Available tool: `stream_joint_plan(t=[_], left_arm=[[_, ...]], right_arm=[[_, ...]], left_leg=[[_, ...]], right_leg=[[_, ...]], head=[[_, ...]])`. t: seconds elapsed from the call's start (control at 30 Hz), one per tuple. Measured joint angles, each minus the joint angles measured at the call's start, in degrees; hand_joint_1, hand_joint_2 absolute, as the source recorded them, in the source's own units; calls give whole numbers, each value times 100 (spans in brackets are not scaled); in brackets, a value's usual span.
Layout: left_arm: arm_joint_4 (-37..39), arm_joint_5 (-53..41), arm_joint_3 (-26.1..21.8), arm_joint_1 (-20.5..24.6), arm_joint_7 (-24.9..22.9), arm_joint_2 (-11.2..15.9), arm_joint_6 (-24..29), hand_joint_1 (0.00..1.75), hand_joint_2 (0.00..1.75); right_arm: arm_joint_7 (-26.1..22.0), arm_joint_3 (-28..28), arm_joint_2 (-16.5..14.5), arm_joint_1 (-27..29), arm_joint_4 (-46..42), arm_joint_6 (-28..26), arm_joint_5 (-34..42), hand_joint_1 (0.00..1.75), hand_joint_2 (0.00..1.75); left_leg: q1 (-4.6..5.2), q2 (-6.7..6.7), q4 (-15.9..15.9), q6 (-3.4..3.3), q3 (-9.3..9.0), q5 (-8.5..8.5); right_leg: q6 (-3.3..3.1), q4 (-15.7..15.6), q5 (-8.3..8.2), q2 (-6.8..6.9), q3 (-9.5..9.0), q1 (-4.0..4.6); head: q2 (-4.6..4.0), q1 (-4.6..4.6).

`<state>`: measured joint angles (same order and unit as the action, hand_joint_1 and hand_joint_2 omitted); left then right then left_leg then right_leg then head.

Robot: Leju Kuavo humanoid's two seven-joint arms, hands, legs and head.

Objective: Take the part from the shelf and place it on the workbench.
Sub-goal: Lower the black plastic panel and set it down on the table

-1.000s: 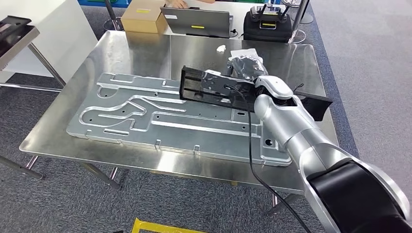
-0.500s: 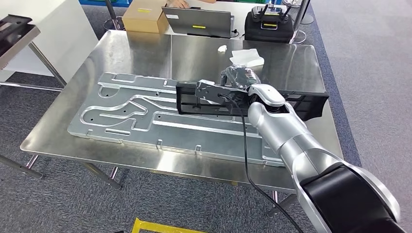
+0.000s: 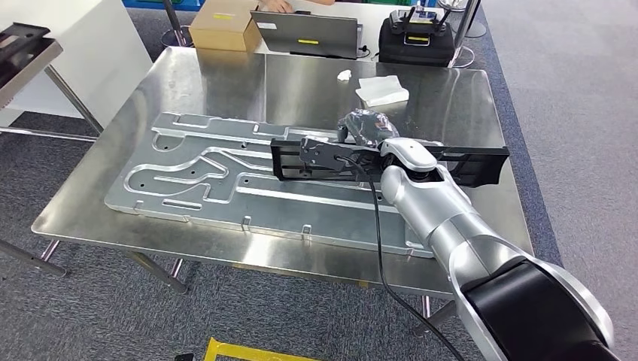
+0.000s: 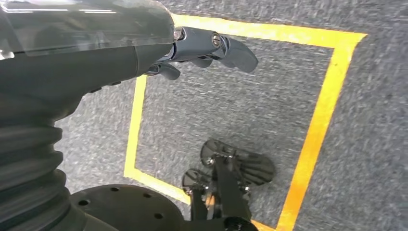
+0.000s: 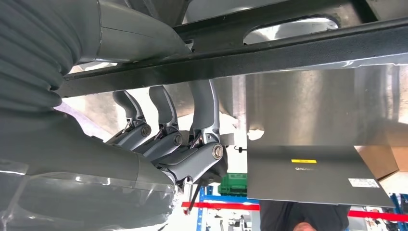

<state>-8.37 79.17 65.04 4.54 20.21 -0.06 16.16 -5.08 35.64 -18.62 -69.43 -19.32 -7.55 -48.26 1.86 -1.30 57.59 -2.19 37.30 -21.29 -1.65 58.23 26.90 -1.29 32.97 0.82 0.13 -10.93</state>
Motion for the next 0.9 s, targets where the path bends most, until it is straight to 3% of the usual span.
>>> stream_joint_plan(t=[0.07,0.2,0.9], left_arm=[[0,-1,6,5,66,1,-58,0,175],[0,-15,56,12,19,3,-79,0,175],[0,-113,260,2,-98,28,-303,0,175]], right_arm=[[-19,1,-4,0,0,14,-6,175,175],[-51,0,-6,1,0,40,-14,0,0],[-75,1,-53,39,0,94,-90,0,0]], left_leg=[[0,0,0,0,0,0],[0,0,0,0,0,0],[0,-2,0,0,0,0]], right_leg=[[0,0,0,0,0,0],[0,0,0,0,0,0],[0,0,0,3,-1,0]], head=[[0,0],[0,0],[0,0]])
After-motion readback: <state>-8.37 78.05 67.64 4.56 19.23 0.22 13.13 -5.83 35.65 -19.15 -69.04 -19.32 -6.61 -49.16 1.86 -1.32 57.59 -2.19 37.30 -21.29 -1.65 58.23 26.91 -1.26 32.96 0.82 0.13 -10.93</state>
